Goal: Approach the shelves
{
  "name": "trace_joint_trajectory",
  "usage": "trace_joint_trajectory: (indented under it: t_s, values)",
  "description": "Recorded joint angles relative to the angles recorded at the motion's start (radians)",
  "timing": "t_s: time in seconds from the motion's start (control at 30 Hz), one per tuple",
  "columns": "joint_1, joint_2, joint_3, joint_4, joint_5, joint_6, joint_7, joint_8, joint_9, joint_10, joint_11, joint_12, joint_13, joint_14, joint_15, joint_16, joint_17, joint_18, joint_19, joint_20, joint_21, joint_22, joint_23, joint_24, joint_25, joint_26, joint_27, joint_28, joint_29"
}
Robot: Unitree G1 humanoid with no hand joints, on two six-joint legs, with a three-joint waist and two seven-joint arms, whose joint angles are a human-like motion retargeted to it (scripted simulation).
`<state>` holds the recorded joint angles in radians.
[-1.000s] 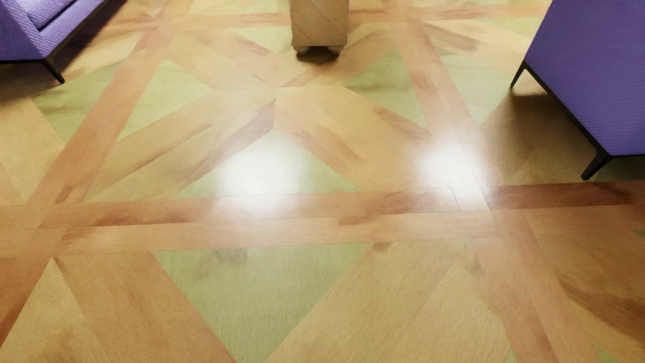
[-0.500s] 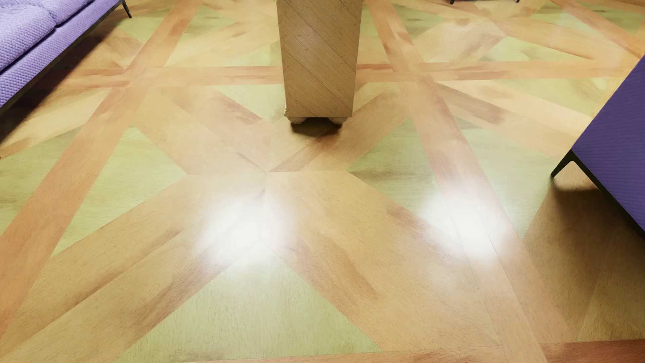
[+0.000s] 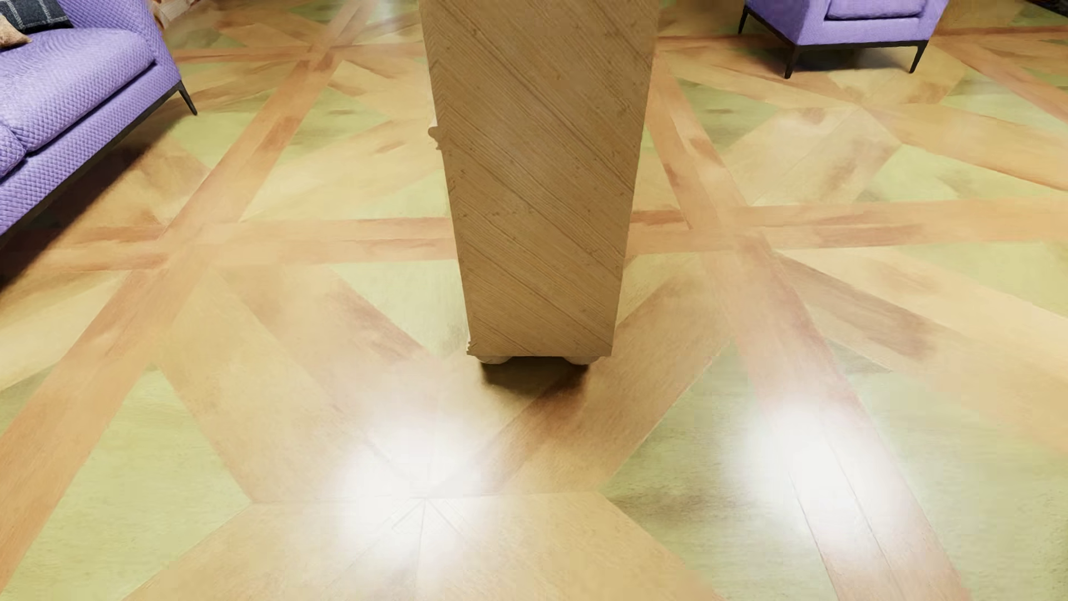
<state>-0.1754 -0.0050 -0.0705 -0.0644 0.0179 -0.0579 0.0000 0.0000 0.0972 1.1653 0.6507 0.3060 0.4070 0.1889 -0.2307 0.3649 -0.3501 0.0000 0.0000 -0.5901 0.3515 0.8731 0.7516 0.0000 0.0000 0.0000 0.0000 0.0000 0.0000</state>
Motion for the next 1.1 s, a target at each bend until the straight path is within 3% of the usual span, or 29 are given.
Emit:
trace_joint_trajectory:
  t_s: [0.03, 0.07, 0.1, 0.17, 0.2, 0.23, 0.27, 0.33, 0.37, 0.43, 0.47, 0.5, 0.6, 0.63, 0.67, 0.7, 0.73, 0.77, 0.8, 0.87, 0.9, 0.97, 1.03, 1.07, 1.1]
  values:
    - [-0.068, 0.078, 0.059, -0.016, -0.017, -0.018, 0.000, 0.000, 0.000, -0.196, -0.045, 0.035, -0.043, 0.075, 0.008, 0.009, -0.001, 0.000, 0.000, -0.086, -0.016, 0.047, -0.099, 0.000, 0.000, 0.000, 0.000, 0.000, 0.000]
    - [-0.115, 0.154, 0.113, -0.018, -0.033, -0.027, 0.000, 0.000, 0.000, -0.403, -0.082, 0.082, -0.080, 0.080, -0.003, 0.011, -0.004, 0.000, 0.000, -0.120, -0.050, 0.076, -0.199, 0.000, 0.000, 0.000, 0.000, 0.000, 0.000]
    - [-0.153, 0.220, 0.158, -0.007, -0.043, -0.029, 0.000, 0.000, -0.007, -0.579, -0.110, 0.125, -0.119, -0.060, -0.026, 0.015, -0.013, 0.000, 0.000, -0.148, -0.081, 0.098, -0.282, 0.000, 0.000, 0.000, 0.000, 0.000, 0.000]
    - [-0.226, 0.304, 0.249, 0.033, -0.067, -0.020, 0.000, 0.000, -0.021, -0.691, -0.109, 0.192, -0.194, -0.505, -0.065, 0.028, -0.035, 0.000, 0.000, -0.187, -0.140, 0.105, -0.387, 0.000, 0.000, 0.000, 0.000, 0.000, 0.000]
    - [-0.248, 0.350, 0.295, 0.045, -0.085, -0.018, 0.000, 0.000, -0.019, -0.681, -0.098, 0.216, -0.207, -0.535, -0.051, 0.035, -0.041, 0.000, 0.000, -0.194, -0.173, 0.109, -0.412, 0.000, 0.000, 0.000, 0.000, 0.000, 0.000]
    - [-0.267, 0.394, 0.321, 0.031, -0.103, -0.022, 0.000, 0.000, -0.023, -0.669, -0.072, 0.236, -0.199, -0.421, 0.002, 0.041, -0.040, 0.000, 0.000, -0.207, -0.199, 0.122, -0.413, 0.000, 0.000, 0.000, 0.000, 0.000, 0.000]
    - [-0.286, 0.419, 0.346, 0.000, -0.133, -0.032, 0.000, 0.000, -0.045, -0.667, -0.034, 0.265, -0.174, -0.174, 0.095, 0.039, -0.041, 0.000, 0.000, -0.171, -0.231, 0.131, -0.410, 0.000, 0.000, 0.000, 0.000, 0.000, 0.000]
    - [-0.275, 0.306, 0.294, -0.094, -0.200, -0.084, 0.000, 0.000, -0.045, -0.509, 0.307, 0.249, -0.138, 0.011, 0.378, 0.032, -0.009, 0.000, 0.000, -0.181, -0.172, 0.164, -0.271, 0.000, 0.000, 0.000, 0.000, 0.000, 0.000]
    - [-0.220, 0.218, 0.269, -0.137, -0.219, -0.096, 0.000, 0.000, -0.025, -0.478, 0.492, 0.213, -0.132, 0.006, 0.396, 0.028, 0.002, 0.000, 0.000, -0.165, -0.124, 0.168, -0.177, 0.000, 0.000, 0.000, 0.000, 0.000, 0.000]
    - [-0.035, 0.014, 0.177, -0.187, -0.210, -0.091, 0.000, 0.000, 0.004, -0.537, 0.733, 0.111, -0.136, -0.099, 0.142, 0.026, 0.014, 0.000, 0.000, -0.131, 0.014, 0.109, 0.020, 0.000, 0.000, 0.000, 0.000, 0.000, 0.000]
    - [0.072, -0.066, 0.109, -0.176, -0.176, -0.066, 0.000, 0.000, 0.004, -0.585, 0.734, 0.065, -0.109, -0.171, 0.031, 0.027, 0.015, 0.000, 0.000, -0.100, 0.060, 0.052, 0.089, 0.000, 0.000, 0.000, 0.000, 0.000, 0.000]
    - [0.164, -0.138, 0.033, -0.149, -0.146, -0.039, 0.000, 0.000, 0.002, -0.628, 0.661, 0.013, -0.071, -0.243, -0.013, 0.029, 0.010, 0.000, 0.000, -0.068, 0.086, -0.007, 0.136, 0.000, 0.000, 0.000, 0.000, 0.000, 0.000]
    - [0.353, -0.262, -0.158, -0.086, -0.147, 0.004, 0.000, 0.000, -0.015, -0.722, 0.139, -0.147, 0.041, -0.416, 0.038, 0.043, -0.011, 0.000, 0.000, 0.066, 0.116, -0.201, 0.218, 0.000, 0.000, 0.000, 0.000, 0.000, 0.000]
    - [0.384, -0.293, -0.187, -0.077, -0.155, 0.008, 0.000, 0.000, -0.031, -0.735, -0.058, -0.198, 0.067, -0.466, 0.109, 0.046, -0.013, 0.000, 0.000, 0.121, 0.114, -0.257, 0.234, 0.000, 0.000, 0.000, 0.000, 0.000, 0.000]
    - [0.410, -0.325, -0.198, -0.066, -0.163, 0.009, 0.000, 0.000, -0.047, -0.734, -0.309, -0.243, 0.093, -0.514, 0.304, 0.053, -0.014, 0.000, 0.000, 0.161, 0.121, -0.300, 0.243, 0.000, 0.000, 0.000, 0.000, 0.000, 0.000]
    - [0.442, -0.363, -0.203, -0.048, -0.167, 0.011, 0.000, 0.000, -0.058, -0.722, -0.463, -0.272, 0.116, -0.545, 0.407, 0.061, -0.015, 0.000, 0.000, 0.196, 0.127, -0.343, 0.246, 0.000, 0.000, 0.000, 0.000, 0.000, 0.000]
    - [0.479, -0.402, -0.210, -0.035, -0.167, 0.011, 0.000, 0.000, -0.059, -0.697, -0.294, -0.278, 0.132, -0.552, 0.263, 0.065, -0.013, 0.000, 0.000, 0.232, 0.131, -0.389, 0.251, 0.000, 0.000, 0.000, 0.000, 0.000, 0.000]
    - [0.511, -0.431, -0.223, -0.025, -0.167, 0.009, 0.000, 0.000, -0.066, -0.650, -0.079, -0.258, 0.140, -0.528, 0.160, 0.058, -0.013, 0.000, 0.000, 0.269, 0.145, -0.421, 0.261, 0.000, 0.000, 0.000, 0.000, 0.000, 0.000]
    - [0.529, -0.436, -0.240, -0.003, -0.162, 0.020, 0.000, 0.000, -0.077, -0.571, 0.022, -0.228, 0.146, -0.459, 0.196, 0.042, -0.011, 0.000, 0.000, 0.287, 0.137, -0.416, 0.274, 0.000, 0.000, 0.000, 0.000, 0.000, 0.000]
    - [0.492, -0.359, -0.241, 0.052, -0.090, 0.060, 0.000, 0.000, -0.071, -0.286, 0.150, -0.155, 0.134, -0.175, 0.167, -0.007, -0.013, 0.000, 0.000, 0.243, 0.081, -0.299, 0.278, 0.000, 0.000, 0.000, 0.000, 0.000, 0.000]
    - [0.396, -0.297, -0.247, 0.060, -0.053, 0.062, 0.000, 0.000, -0.068, -0.073, 0.139, -0.134, 0.113, -0.077, 0.134, -0.017, -0.006, 0.000, 0.000, 0.174, 0.039, -0.219, 0.250, 0.000, 0.000, 0.000, 0.000, 0.000, 0.000]
    - [0.206, -0.142, -0.217, 0.042, -0.004, 0.053, 0.000, 0.000, -0.048, 0.243, 0.069, -0.148, 0.052, -0.070, 0.115, -0.028, 0.015, 0.000, 0.000, 0.065, -0.022, 0.081, 0.151, 0.000, 0.000, 0.000, 0.000, 0.000, 0.000]
    - [0.073, 0.009, -0.110, 0.049, -0.014, 0.019, 0.000, 0.000, -0.026, 0.189, -0.007, -0.066, -0.016, -0.062, 0.095, -0.033, 0.032, 0.000, 0.000, 0.034, -0.058, 0.167, 0.016, 0.000, 0.000, 0.000, 0.000, 0.000, 0.000]
    - [0.014, 0.063, -0.044, 0.065, -0.023, 0.010, 0.000, 0.000, -0.025, 0.017, -0.045, -0.003, -0.039, -0.004, 0.112, -0.039, 0.035, 0.000, 0.000, 0.098, -0.078, 0.169, -0.066, 0.000, 0.000, 0.000, 0.000, 0.000, 0.000]
    - [-0.014, 0.122, -0.001, 0.057, -0.023, 0.010, 0.000, 0.000, -0.030, -0.229, -0.097, 0.026, -0.064, 0.070, 0.153, -0.030, 0.026, 0.000, 0.000, 0.016, -0.090, 0.200, -0.140, 0.000, 0.000, 0.000, 0.000, 0.000, 0.000]
